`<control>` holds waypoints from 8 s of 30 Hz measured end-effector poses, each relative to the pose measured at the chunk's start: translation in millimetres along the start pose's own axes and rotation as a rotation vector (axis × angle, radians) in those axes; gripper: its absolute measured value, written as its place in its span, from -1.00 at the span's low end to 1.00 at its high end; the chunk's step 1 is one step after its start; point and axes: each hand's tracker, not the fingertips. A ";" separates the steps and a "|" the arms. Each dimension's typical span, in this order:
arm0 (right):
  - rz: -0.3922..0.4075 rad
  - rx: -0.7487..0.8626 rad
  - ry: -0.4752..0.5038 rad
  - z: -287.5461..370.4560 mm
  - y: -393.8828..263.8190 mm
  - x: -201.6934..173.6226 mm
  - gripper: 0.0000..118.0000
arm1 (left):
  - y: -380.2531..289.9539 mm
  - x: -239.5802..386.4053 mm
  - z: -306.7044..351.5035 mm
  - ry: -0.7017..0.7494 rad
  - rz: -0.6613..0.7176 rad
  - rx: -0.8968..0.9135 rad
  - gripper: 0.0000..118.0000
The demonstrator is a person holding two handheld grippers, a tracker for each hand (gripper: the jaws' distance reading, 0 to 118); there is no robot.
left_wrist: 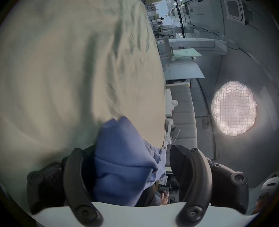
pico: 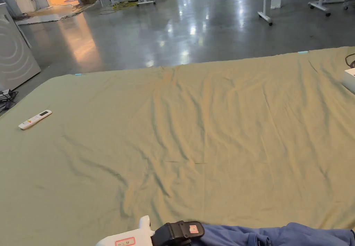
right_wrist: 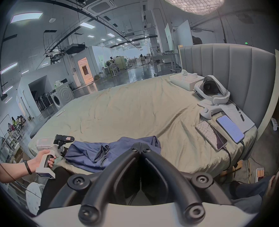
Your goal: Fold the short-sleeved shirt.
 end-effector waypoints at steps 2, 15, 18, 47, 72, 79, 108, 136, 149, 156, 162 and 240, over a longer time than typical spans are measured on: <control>0.008 -0.006 -0.005 0.9 0.7 -0.9 -1.00 | -4.2 7.7 0.8 0.061 -0.039 -0.013 0.22; 0.050 -0.016 0.049 -10.2 8.0 -20.0 -1.00 | 17.8 -0.1 165.6 0.193 -0.150 0.299 -0.64; 0.054 -0.021 0.077 -14.0 7.2 -23.2 -1.00 | 28.3 9.9 211.6 0.332 -0.211 0.303 -0.64; 0.048 -0.095 0.142 -6.9 -18.6 -29.9 -1.00 | -12.5 99.8 11.7 0.328 -0.491 0.237 0.19; 0.070 -0.373 0.395 -155.3 -2.8 -130.1 -1.00 | -11.0 84.1 60.9 0.201 -0.454 0.215 -0.96; 0.110 -0.636 0.372 -262.4 -21.9 -164.1 -1.00 | 10.6 48.1 117.3 0.206 -0.415 0.218 -0.66; -0.106 -0.693 0.368 -270.8 -21.3 -143.7 -1.00 | 48.3 -18.2 18.1 0.149 -0.143 -0.170 -0.44; -0.080 -0.506 0.556 -159.9 9.7 -126.8 -1.00 | 127.5 -38.7 338.1 0.717 -0.035 0.240 -0.36; -0.006 -0.255 0.482 -104.2 49.7 -99.8 -1.00 | 75.4 143.5 364.3 0.673 -0.426 0.424 0.39; 0.130 0.003 0.360 -58.2 103.4 -103.9 -1.00 | -16.8 262.7 248.8 0.580 -0.986 0.607 0.39; 0.258 0.278 0.228 -19.6 123.4 -106.3 -1.00 | -76.0 278.9 145.7 0.532 -1.140 0.628 0.39; 0.271 0.471 0.111 41.5 100.5 -113.4 1.00 | -174.9 313.0 147.4 0.634 -1.244 0.996 0.67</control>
